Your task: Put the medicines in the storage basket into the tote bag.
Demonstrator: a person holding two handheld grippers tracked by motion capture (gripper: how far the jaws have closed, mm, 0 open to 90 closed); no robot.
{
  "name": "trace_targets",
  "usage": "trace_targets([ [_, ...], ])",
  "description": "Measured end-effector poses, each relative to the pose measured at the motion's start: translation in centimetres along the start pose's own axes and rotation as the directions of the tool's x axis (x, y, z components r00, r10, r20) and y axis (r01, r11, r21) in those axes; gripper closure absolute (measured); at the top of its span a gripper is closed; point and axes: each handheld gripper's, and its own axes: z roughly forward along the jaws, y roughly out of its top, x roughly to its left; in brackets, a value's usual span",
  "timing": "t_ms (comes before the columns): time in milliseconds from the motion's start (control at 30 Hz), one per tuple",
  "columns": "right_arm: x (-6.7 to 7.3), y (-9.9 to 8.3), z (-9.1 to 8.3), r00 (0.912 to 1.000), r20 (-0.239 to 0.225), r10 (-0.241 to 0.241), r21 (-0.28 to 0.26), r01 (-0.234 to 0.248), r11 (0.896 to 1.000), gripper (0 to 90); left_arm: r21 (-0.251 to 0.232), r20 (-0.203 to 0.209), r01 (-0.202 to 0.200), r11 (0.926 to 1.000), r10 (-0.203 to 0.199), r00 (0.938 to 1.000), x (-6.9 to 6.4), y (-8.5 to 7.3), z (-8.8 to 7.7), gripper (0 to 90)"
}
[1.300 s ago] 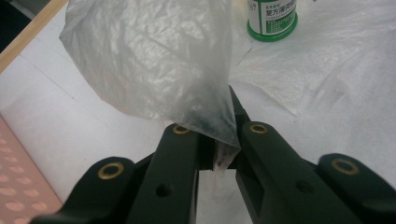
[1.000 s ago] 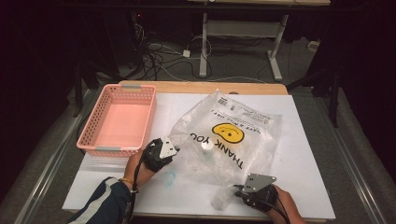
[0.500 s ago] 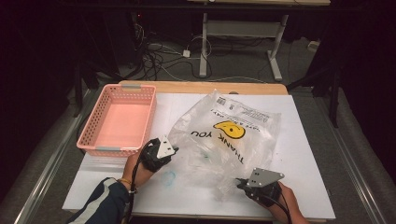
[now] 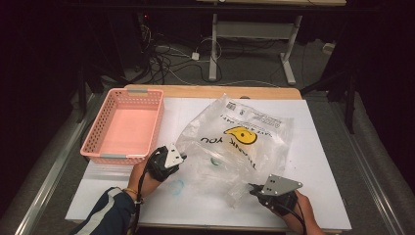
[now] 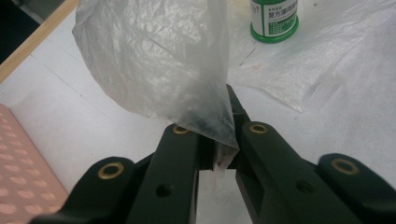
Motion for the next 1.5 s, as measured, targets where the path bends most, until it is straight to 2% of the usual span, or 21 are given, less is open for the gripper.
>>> trace_targets([
  [367,-0.9,0.4,-0.8,0.9988,0.041,0.025,-0.06,-0.022,0.998,88.8,-0.021,-0.014,0.006,0.9998,-0.007,0.9999,0.2,0.1,-0.2,86.4],
  [500,-1.5,0.7,-1.2,0.9965,0.078,0.031,-0.096,-0.024,0.995,88.9,-0.039,-0.023,-0.002,0.9992,0.001,0.9997,0.2,0.3,-0.3,86.4],
  [667,-1.9,1.1,-1.7,0.9935,0.109,0.031,-0.13,-0.017,0.991,89.1,-0.076,-0.045,-0.021,0.9969,0.017,0.9988,0.3,0.5,-1.4,86.5],
  [700,-2.0,1.2,-1.9,0.9928,0.115,0.031,-0.139,-0.015,0.99,89.2,-0.089,-0.047,-0.014,0.996,0.01,0.9988,0.4,0.6,-1.8,86.5],
  [733,-2.1,1.5,-2.3,0.9905,0.134,0.032,-0.159,-0.01,0.987,89.2,-0.117,-0.054,-0.007,0.9931,0.001,0.9985,0.6,0.7,-2.5,86.5],
  [933,-2.4,2.2,-3.5,0.9856,0.164,0.042,-0.21,-0.006,0.978,89.3,-0.158,-0.058,-0.011,0.9873,0.002,0.9983,0.4,0.9,-4.2,86.5],
  [967,-2.3,2.4,-4.0,0.9845,0.171,0.04,-0.225,0.0,0.974,89.3,-0.175,-0.059,-0.014,0.9845,0.003,0.9982,0.2,0.8,-4.9,86.5],
  [1067,-2.1,2.6,-4.4,0.9844,0.171,0.042,-0.24,0.001,0.971,89.3,-0.189,-0.066,-0.025,0.9817,0.013,0.9978,-0.2,0.8,-5.8,86.5],
  [1167,-1.4,3.0,-5.0,0.9844,0.176,0.014,-0.254,0.031,0.967,89.3,-0.212,-0.074,-0.042,0.9763,0.027,0.9969,-0.8,0.8,-7.2,86.5],
  [1300,-0.8,3.4,-5.6,0.9855,0.17,0.002,-0.269,0.044,0.962,89.3,-0.249,-0.075,-0.048,0.9673,0.03,0.9967,-1.5,0.6,-8.8,86.4],
  [1433,-0.4,4.0,-6.4,0.9844,0.175,-0.012,-0.291,0.063,0.955,89.4,-0.289,-0.082,-0.058,0.9556,0.036,0.996,-1.8,0.8,-10.2,86.4],
  [1467,-0.3,4.1,-6.6,0.9843,0.176,-0.011,-0.297,0.064,0.953,89.3,-0.303,-0.091,-0.062,0.9508,0.036,0.9952,-1.7,1.0,-10.5,86.3],
  [1500,-0.3,4.1,-6.6,0.9843,0.176,-0.011,-0.297,0.064,0.953,89.3,-0.303,-0.091,-0.062,0.9508,0.036,0.9952,-1.7,1.0,-10.5,86.3],
])
